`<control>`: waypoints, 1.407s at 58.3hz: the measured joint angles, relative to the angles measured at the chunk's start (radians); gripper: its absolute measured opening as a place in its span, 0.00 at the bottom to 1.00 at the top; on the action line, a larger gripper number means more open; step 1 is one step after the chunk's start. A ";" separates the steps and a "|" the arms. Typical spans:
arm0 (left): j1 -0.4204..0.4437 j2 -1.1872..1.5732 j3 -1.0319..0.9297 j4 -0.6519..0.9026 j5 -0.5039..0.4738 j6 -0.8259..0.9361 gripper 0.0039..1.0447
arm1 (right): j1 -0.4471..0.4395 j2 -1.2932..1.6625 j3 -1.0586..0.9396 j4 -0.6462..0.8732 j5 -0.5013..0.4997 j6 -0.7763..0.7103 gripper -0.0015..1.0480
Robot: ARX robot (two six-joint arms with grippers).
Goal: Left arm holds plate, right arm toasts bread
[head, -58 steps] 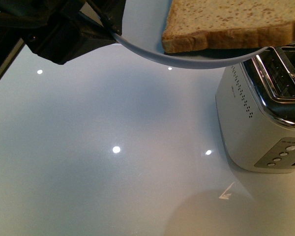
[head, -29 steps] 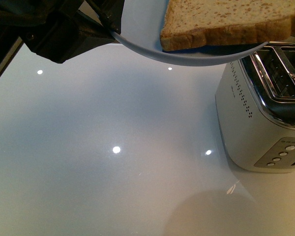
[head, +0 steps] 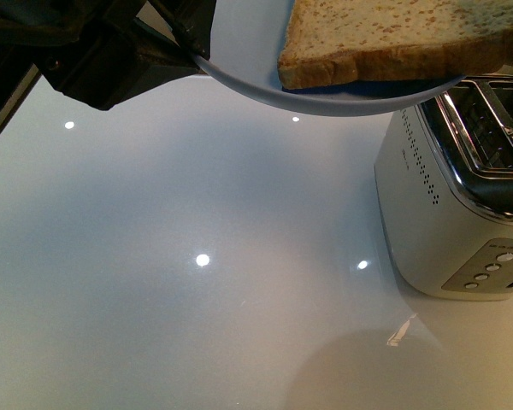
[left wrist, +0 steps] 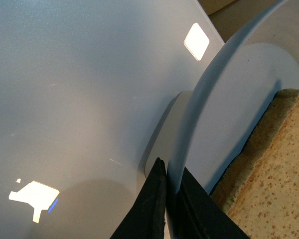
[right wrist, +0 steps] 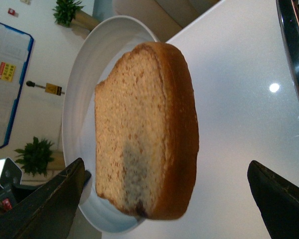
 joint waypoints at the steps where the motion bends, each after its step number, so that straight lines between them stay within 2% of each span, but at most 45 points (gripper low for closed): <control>1: 0.000 0.000 0.000 0.000 0.000 0.000 0.03 | 0.000 0.004 0.002 0.001 0.000 0.000 0.85; 10: 0.000 0.000 0.000 0.000 0.000 0.000 0.03 | 0.000 0.026 0.014 0.008 0.002 0.002 0.62; 18: 0.000 0.000 0.000 0.000 0.000 0.000 0.03 | 0.001 0.023 0.022 0.010 0.006 0.001 0.33; 31: 0.000 0.000 0.000 0.000 0.000 0.000 0.03 | -0.007 -0.010 0.026 -0.010 -0.005 0.001 0.04; 44: 0.000 0.000 0.000 0.000 0.000 -0.001 0.03 | -0.055 -0.083 0.065 -0.068 -0.010 -0.013 0.03; 55: 0.000 0.000 0.000 0.000 0.000 -0.002 0.03 | -0.152 -0.143 0.166 -0.151 0.033 -0.132 0.03; 61: 0.000 0.000 0.000 0.000 0.000 -0.002 0.03 | -0.203 -0.160 0.241 -0.222 0.123 -0.287 0.03; 66: 0.000 0.000 0.000 0.000 0.000 -0.002 0.03 | -0.232 -0.166 0.283 -0.254 0.195 -0.512 0.03; 70: 0.000 0.000 0.000 0.000 0.001 -0.002 0.03 | -0.241 -0.159 0.284 -0.255 0.199 -0.613 0.03; 82: 0.000 0.000 0.000 0.000 0.000 -0.002 0.03 | -0.252 -0.108 0.232 -0.238 0.200 -0.789 0.03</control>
